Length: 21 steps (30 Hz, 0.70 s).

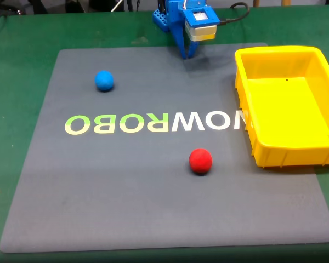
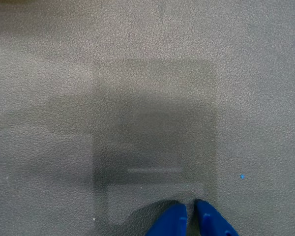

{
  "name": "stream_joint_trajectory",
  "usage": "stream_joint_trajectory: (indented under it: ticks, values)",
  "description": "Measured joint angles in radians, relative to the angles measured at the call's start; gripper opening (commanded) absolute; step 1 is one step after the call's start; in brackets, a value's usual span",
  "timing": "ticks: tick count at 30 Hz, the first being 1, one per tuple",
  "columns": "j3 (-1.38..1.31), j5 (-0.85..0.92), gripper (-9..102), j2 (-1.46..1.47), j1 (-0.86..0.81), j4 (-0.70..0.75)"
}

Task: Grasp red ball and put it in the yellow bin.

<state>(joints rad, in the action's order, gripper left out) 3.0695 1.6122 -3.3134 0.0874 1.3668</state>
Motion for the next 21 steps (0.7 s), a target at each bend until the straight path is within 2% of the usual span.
stream_joint_trajectory:
  ticks: [21]
  values:
    - [0.000, 0.008, 0, 0.000, -0.006, 0.000]
